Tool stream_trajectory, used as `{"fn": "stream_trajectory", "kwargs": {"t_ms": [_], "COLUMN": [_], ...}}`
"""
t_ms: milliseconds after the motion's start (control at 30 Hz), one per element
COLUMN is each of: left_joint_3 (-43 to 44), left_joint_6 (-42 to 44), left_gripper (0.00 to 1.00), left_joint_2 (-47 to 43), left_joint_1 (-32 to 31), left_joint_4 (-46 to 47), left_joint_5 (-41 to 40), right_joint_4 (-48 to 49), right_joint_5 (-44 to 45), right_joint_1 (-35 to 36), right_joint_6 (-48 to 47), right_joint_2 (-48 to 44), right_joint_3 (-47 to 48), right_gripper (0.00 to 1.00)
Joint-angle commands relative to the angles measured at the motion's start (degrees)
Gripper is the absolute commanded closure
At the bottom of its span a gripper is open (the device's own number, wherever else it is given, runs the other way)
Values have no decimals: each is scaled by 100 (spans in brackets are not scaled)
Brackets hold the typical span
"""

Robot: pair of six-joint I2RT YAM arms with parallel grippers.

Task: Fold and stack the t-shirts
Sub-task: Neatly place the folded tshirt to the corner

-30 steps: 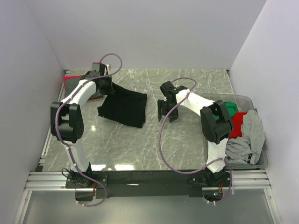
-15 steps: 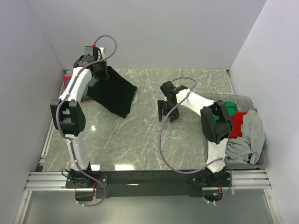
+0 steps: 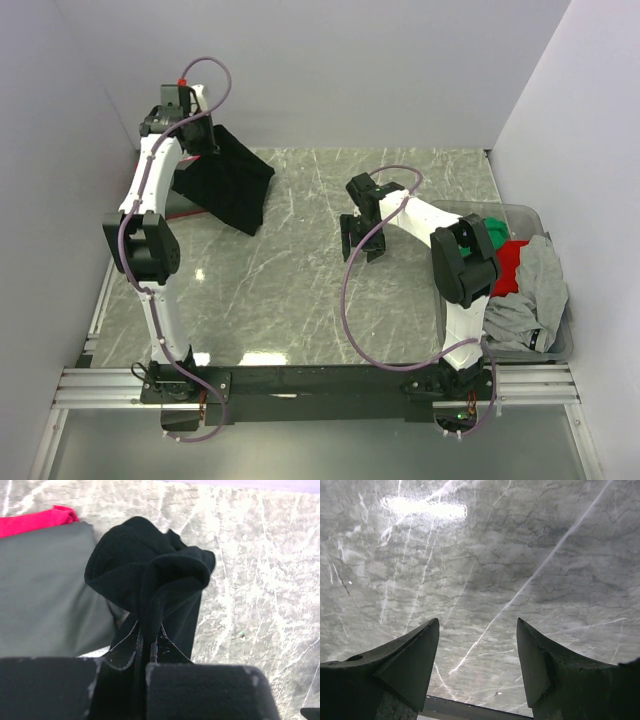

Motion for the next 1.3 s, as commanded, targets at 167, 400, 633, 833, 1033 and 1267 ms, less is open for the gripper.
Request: {"fn": "stream_trajectory", "kwargs": {"t_ms": [167, 400, 633, 833, 1033, 1267], "left_joint_3": [337, 381, 302, 117, -243, -577], "left_joint_6": [-191, -533, -1182, -1667, -1720, -1694], "left_gripper": [100, 100, 100, 100, 100, 100], "left_joint_2": [-418, -568, -770, -893, -841, -419], "left_joint_1": [510, 800, 1134, 1424, 1792, 2110], "left_joint_4": [456, 790, 1351, 1774, 1906, 2117], "left_joint_5": [715, 1225, 1848, 2315, 2429, 2272], "right_joint_4": [-46, 24, 77, 103, 121, 147], "right_joint_5": [-46, -161, -222, -275, -301, -301], "right_joint_1": [-46, -46, -37, -29, -20, -11], "right_joint_6": [-29, 51, 147, 217, 297, 393], "right_joint_2": [-177, -168, -151, -89, -71, -89], "right_joint_3": [-25, -95, -148, -131, -113, -113], "right_gripper": [30, 30, 30, 30, 31, 31]}}
